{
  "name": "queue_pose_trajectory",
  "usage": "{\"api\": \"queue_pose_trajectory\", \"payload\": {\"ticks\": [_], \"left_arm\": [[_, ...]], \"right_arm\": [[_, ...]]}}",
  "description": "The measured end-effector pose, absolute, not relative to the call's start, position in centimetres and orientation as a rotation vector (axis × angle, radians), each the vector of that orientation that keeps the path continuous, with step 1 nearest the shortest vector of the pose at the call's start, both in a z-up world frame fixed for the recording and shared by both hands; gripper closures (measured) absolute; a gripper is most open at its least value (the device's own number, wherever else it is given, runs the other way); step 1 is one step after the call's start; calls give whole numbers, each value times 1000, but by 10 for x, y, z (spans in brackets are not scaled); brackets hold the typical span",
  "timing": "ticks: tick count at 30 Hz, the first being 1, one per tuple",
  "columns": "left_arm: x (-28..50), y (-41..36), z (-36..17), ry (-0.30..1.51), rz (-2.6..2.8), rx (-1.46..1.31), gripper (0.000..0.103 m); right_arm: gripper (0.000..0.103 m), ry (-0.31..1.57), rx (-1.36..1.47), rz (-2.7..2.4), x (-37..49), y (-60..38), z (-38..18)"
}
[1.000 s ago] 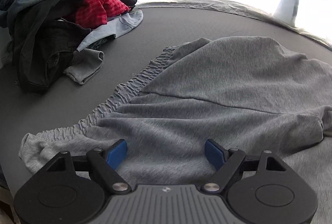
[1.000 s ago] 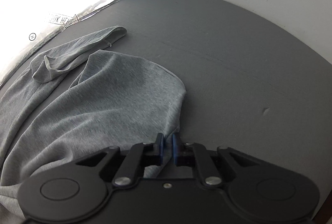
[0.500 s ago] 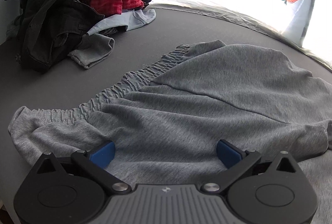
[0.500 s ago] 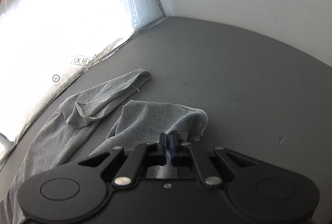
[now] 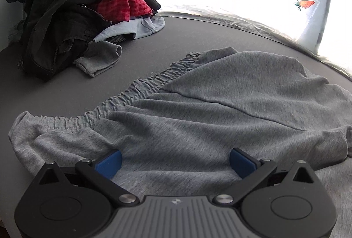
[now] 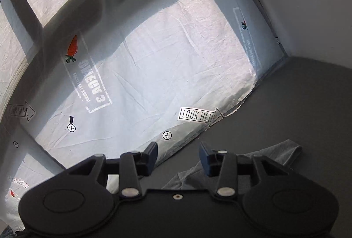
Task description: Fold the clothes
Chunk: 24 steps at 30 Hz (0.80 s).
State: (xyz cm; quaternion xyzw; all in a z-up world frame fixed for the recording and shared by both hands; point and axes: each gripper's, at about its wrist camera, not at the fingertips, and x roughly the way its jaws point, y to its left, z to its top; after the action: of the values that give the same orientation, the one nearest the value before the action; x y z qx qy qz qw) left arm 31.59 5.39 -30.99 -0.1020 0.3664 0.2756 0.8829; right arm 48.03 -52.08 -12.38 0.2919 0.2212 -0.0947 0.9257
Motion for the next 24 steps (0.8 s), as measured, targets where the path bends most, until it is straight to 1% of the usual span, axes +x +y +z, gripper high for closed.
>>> {"api": "queue_pose_trajectory", "payload": {"ticks": [3,7,8,11,19,21,22,24], "left_arm": [[315,53,-311,750,582,-208,0],[314,50,-311,736,593,-202,0],[314,49,-311,736,595,-200,0],[315,48,-311,739,600,-198,0],[317,45,-310,748,615,-177,0],[317,43,-309,747,621,-169,0],[317,42,-309,747,624,-165,0],[317,41,-309,746,630,-158,0]], "right_arm": [[61,571,446,-289,470,-515,-148],[66,699,370,-320,448,-509,-189],[72,716,366,-314,444,-507,-197],[81,753,341,-281,439,-497,-215],[81,821,171,-207,470,-460,-240],[79,834,124,-215,476,-455,-245],[75,843,105,-218,480,-454,-247],[75,862,81,-214,485,-454,-252]]}}
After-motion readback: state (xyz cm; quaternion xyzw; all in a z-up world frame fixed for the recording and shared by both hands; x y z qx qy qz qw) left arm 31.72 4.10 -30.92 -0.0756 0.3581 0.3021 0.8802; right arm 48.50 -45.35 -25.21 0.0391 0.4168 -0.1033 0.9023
